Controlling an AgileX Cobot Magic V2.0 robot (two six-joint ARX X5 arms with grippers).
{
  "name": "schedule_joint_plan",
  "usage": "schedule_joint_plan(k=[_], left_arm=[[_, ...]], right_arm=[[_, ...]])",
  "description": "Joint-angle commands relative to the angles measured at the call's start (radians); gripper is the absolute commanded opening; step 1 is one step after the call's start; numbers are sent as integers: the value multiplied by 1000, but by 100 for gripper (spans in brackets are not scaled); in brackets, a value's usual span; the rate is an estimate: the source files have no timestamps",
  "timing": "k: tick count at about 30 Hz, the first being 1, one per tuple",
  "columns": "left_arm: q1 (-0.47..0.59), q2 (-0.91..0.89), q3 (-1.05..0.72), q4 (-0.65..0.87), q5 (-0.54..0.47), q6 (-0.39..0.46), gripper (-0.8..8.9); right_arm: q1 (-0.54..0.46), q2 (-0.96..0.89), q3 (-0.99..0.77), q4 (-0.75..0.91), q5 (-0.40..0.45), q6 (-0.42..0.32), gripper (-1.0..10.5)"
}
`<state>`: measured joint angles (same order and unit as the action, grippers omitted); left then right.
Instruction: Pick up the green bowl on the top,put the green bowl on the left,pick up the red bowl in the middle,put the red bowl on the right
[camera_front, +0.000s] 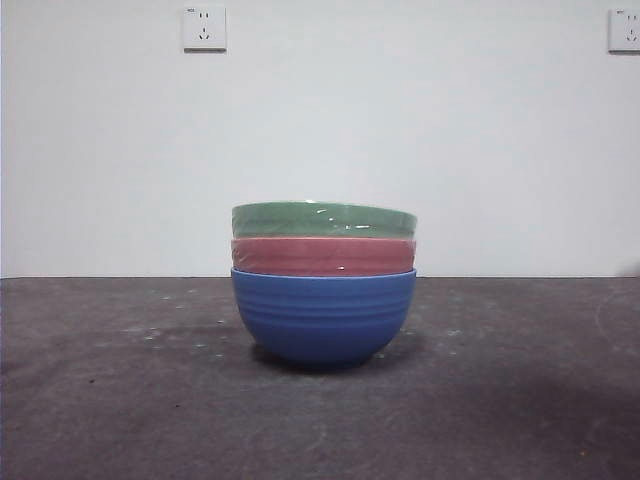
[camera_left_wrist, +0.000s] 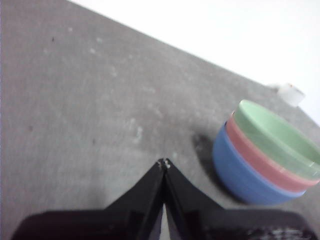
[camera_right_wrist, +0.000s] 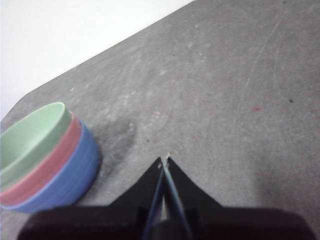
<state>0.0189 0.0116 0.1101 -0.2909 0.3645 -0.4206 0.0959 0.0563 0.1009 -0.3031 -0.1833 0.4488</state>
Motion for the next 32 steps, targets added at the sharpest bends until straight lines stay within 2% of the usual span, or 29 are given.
schedule_joint_plan(k=[1,5,9,12,21,25,29,30,31,32], left_arm=[[0,25,47,-5,-6,-6,-6],[0,127,136,-21,-1,4,-6],[0,248,227,-20,23,11,-7],[0,351,307,-22,80,80,-7],[-5,660,552,-106,274,299,-7],[-36,768,636,-174,299,368,-4],[-95,836,690,-221,315,418,11],[-109,846,697,-221,317,420,50],[-127,857,703,-219,315,421,139],[-155,871,712,-215,305,422,295]], right_arm=[[-3,44,68,-11,0,7,-12],[-3,150,181,-50,1,-1,-12],[-3,259,293,-77,-2,-54,-12],[-3,346,381,-113,-8,-115,-11],[-3,600,627,-240,-141,-358,0],[-3,703,715,-298,-224,-450,1],[-3,773,763,-330,-291,-496,20],[-2,784,769,-330,-291,-496,64],[-2,793,772,-330,-290,-496,138],[-2,802,772,-330,-290,-496,242]])
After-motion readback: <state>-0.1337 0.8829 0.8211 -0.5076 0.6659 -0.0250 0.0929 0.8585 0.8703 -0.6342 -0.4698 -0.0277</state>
